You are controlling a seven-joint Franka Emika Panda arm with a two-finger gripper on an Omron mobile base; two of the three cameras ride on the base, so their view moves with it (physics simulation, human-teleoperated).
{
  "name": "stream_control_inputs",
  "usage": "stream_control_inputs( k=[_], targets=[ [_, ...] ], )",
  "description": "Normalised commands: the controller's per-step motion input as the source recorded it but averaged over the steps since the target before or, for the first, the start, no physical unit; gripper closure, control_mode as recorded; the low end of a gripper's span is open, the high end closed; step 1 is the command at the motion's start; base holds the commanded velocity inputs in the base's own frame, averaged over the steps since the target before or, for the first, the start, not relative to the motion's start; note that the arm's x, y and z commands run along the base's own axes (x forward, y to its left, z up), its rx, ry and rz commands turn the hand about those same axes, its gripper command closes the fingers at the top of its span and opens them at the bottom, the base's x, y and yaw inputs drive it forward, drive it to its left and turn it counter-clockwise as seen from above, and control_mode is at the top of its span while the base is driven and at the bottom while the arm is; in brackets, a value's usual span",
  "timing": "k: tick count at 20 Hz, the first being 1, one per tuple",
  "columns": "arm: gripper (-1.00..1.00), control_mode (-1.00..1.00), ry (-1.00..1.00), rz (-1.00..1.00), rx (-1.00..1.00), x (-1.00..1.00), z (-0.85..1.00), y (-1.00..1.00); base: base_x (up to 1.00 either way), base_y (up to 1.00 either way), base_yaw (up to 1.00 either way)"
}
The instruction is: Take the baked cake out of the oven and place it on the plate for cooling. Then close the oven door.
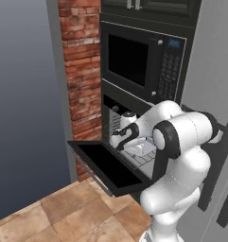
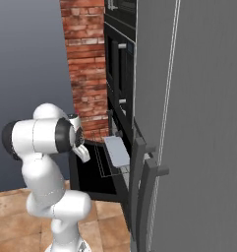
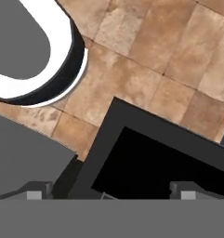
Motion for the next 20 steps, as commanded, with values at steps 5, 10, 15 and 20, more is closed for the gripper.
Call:
stream_control_inputs(
  k=[5,10,15,20],
  targets=[
    [-1.00,-1.00,0.04,-0.15,-0.10,0.87,-0.45,0.01,0.00,0.00,0.00],
    [-1.00,-1.00,0.02,-0.11,-0.11,0.73,-0.70,-0.08,0.00,0.00,0.00],
    [-1.00,-1.00,0.01,-0.03,-0.08,0.55,-0.86,-0.16,0.00,0.00,0.00],
    [-1.00,-1.00,0.00,0.00,0.00,0.53,-0.57,-0.37,0.00,0.00,0.00]
  ],
)
